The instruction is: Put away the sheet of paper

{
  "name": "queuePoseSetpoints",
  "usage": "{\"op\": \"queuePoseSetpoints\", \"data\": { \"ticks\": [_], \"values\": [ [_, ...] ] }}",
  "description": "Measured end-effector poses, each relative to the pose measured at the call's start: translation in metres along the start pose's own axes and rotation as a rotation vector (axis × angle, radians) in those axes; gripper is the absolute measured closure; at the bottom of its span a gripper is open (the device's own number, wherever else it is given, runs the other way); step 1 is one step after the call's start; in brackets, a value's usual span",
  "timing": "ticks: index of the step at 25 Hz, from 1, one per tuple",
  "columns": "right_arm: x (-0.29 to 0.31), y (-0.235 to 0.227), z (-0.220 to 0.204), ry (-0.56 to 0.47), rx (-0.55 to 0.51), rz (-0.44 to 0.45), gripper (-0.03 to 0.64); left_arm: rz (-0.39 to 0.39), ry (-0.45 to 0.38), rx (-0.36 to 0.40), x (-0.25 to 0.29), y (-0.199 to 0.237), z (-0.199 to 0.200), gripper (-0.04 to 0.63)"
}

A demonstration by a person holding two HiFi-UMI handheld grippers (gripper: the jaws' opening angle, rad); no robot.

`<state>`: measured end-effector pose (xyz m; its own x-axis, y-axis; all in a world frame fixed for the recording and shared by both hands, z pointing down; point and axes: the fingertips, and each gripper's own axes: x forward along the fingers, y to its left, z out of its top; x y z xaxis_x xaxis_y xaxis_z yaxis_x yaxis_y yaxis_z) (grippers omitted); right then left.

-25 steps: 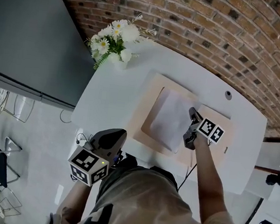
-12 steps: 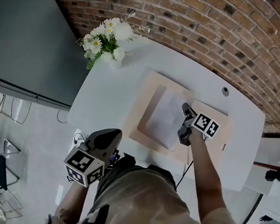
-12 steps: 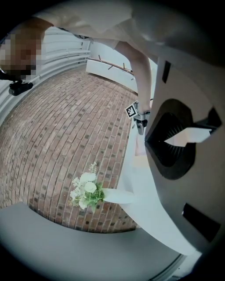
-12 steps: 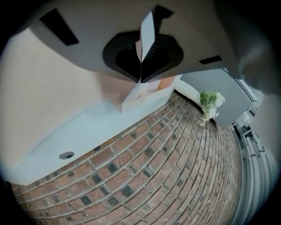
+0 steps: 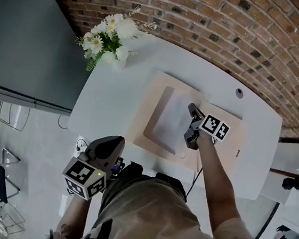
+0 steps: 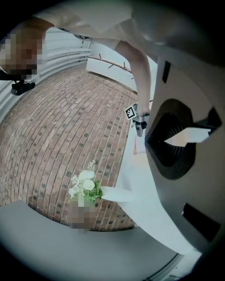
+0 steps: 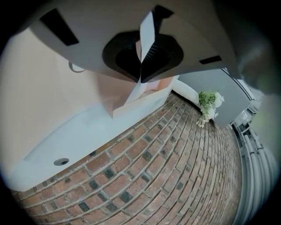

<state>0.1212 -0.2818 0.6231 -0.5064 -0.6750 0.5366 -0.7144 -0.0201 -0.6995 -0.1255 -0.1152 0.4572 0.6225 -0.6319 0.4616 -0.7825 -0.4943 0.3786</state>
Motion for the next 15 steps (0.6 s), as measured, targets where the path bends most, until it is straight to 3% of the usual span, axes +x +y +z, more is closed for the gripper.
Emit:
{"op": "queuePoseSetpoints", "data": {
  "ticks": [15],
  "values": [
    [0.014, 0.005, -0.003, 0.011, 0.009, 0.01, 0.594, 0.0, 0.005, -0.012, 0.003, 0.008, -0.002, 0.581]
  ]
}}
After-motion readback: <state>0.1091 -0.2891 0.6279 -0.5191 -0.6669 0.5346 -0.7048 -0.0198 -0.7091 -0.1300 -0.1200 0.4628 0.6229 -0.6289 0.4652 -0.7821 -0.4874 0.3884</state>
